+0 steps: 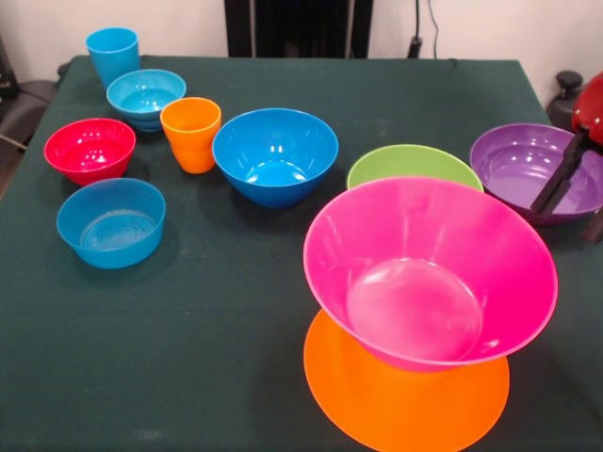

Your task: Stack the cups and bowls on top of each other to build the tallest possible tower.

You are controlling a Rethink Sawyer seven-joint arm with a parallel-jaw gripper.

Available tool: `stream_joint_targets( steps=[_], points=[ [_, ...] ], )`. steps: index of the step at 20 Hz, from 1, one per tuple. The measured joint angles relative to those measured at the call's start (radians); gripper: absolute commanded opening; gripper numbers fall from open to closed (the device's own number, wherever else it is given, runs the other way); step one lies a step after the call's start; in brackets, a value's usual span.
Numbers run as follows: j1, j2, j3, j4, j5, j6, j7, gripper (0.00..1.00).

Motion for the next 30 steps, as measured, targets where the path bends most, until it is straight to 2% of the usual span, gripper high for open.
stream_joint_targets(
  steps=[6,15,21,26,30],
  points=[
    [0.005,-0.048,0.0,0.02,0.0,0.035,0.0,1.0],
    [0.066,-0.128,-0.005,0.19,0.0,0.03,0.0,1.0],
    [0.147,-0.139,-0.02,0.343,0.0,-0.067,0.0,1.0],
    [0.217,-0.127,-0.038,0.437,0.001,-0.156,0.025,1.0],
    [0.253,-0.112,-0.044,0.476,0.008,-0.199,0.062,1.0]
  ],
)
